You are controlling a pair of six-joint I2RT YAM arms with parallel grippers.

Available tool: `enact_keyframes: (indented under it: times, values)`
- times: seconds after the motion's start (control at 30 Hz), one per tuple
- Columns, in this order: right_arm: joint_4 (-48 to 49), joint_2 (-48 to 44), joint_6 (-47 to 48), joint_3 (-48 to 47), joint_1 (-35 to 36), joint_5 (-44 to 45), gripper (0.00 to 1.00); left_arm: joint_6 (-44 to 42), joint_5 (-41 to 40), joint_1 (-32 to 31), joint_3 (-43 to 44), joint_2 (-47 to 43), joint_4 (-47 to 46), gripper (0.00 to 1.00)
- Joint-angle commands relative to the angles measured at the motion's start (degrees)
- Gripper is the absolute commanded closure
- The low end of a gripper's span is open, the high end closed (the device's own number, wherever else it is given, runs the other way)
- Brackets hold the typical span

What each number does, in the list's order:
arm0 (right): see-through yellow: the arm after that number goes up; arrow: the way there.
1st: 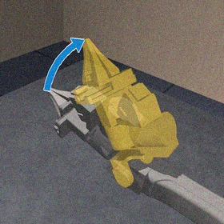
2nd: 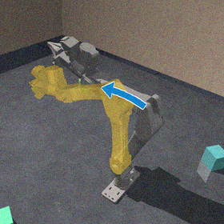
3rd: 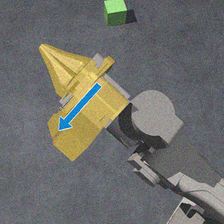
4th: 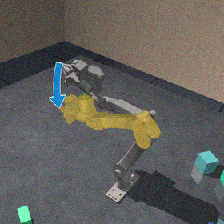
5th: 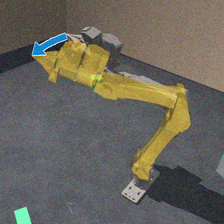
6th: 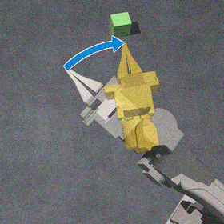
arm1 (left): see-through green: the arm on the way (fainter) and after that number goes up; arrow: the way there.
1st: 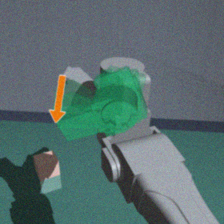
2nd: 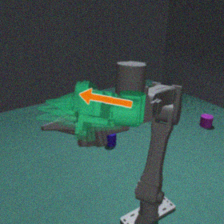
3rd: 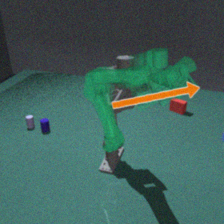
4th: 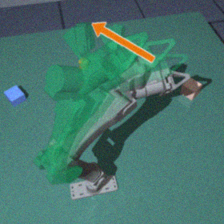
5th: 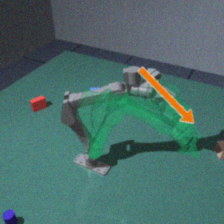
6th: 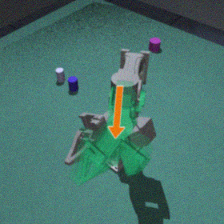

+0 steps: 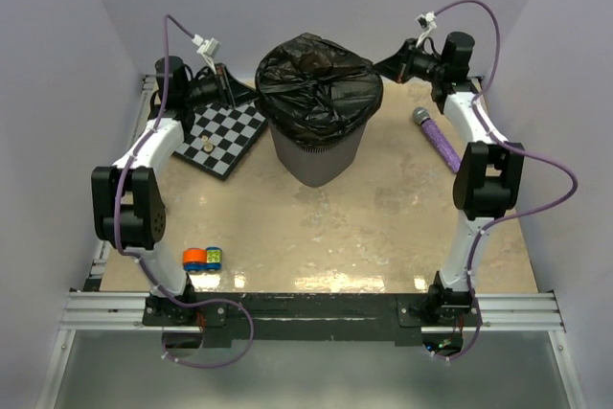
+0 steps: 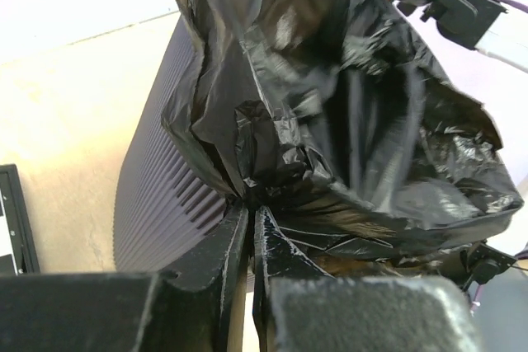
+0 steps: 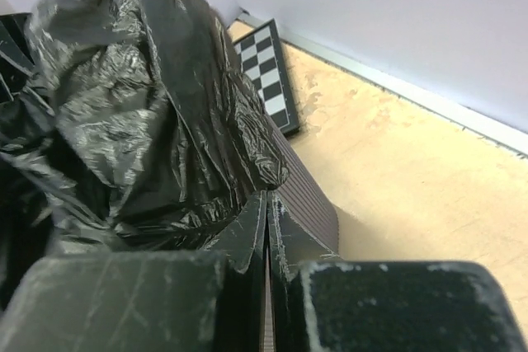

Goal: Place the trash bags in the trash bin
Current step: Place the trash bag in the bin.

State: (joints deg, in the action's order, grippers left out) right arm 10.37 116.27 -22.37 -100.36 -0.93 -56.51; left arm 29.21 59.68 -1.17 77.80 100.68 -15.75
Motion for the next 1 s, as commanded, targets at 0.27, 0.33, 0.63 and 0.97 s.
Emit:
enact_keyframes:
  times: [0.27,0.33,0.63,0.97]
  values:
    - [-5.71,1.95,7.16,-0.03,3.13,1.58,1.00,-0.64,3.34,-0.50,1.75,3.82,-3.68,0.90]
    - [-5.89,0.98,7.95,2.26,3.13,1.67,1.00,-1.87,3.16,-0.59,0.26,3.99,-3.15,0.92]
    - [-8.87,-4.64,12.34,12.98,1.20,4.04,1.00,-8.46,3.25,-0.50,-6.34,3.99,0.54,0.99]
    - [-12.89,-10.18,19.01,17.12,1.10,5.44,1.00,-14.70,1.67,-0.50,-11.70,2.77,2.56,1.00]
